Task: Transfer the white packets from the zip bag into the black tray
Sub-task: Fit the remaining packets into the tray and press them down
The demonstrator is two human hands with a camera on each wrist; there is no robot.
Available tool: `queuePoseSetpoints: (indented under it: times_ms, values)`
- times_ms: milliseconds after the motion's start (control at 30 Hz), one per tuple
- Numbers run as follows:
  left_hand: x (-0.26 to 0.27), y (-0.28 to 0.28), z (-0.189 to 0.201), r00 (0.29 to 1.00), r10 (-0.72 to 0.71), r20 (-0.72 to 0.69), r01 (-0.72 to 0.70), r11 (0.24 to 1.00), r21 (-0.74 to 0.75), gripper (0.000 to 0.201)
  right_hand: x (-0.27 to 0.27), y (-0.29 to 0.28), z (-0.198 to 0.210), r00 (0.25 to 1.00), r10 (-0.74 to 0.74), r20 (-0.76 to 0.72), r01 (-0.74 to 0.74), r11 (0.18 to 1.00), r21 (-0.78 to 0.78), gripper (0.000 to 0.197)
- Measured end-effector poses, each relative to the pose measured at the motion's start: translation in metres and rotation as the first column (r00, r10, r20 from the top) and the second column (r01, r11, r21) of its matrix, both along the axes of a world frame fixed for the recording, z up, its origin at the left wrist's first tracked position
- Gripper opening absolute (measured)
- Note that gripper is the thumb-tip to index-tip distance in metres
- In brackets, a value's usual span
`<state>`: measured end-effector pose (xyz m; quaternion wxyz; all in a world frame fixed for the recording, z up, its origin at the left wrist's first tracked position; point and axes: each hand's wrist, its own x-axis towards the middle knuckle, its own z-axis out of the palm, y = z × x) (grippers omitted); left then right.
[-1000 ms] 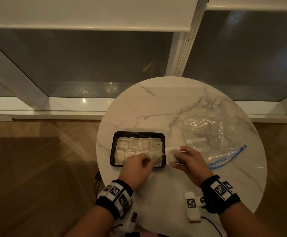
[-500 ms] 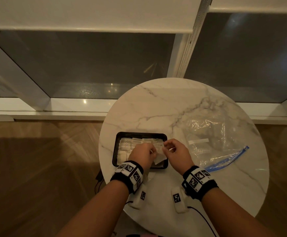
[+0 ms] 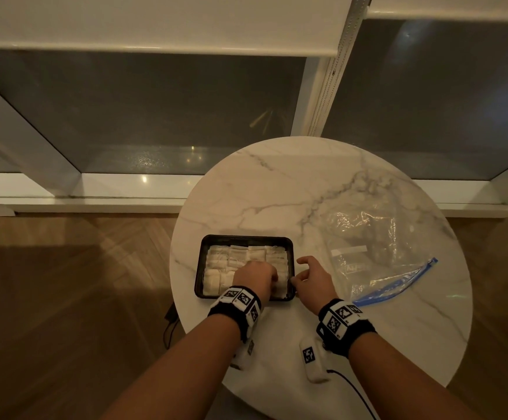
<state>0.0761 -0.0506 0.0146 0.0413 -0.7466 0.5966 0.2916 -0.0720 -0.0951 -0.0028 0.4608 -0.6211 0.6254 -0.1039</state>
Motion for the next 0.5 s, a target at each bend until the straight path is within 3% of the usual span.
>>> queuePoseSetpoints:
  times_ms: [133,200,300,400,500]
  values:
    - [-0.001,0.007,-0.009,0.979,0.133,-0.154,-0.157,0.975,-0.156,0.038,0.000,-0.001,-0.001,1.000,-0.008,0.019,0.008,1.000,0.020,0.032]
    - [-0.005,0.017,-0.011,0.977,0.140,-0.162,-0.179,0.950,-0.256,0.026,0.000,-0.001,-0.002,1.000,-0.008,0.024,0.007,0.999,0.032,0.030]
    - [-0.018,0.037,-0.017,0.999,0.003,-0.042,-0.017,0.945,-0.326,0.029,-0.001,-0.001,-0.002,1.000,-0.006,0.023,0.005,0.999,0.038,0.027]
    - [-0.027,0.051,-0.027,0.991,-0.124,0.056,0.135,0.959,-0.250,0.039,0.000,-0.002,-0.002,1.000,0.005,0.020,-0.005,1.000,0.031,0.025]
    - [-0.032,0.054,-0.030,0.981,-0.164,0.102,0.182,0.963,-0.197,0.042,0.001,-0.002,-0.002,0.999,0.034,-0.005,-0.034,0.999,0.019,0.023]
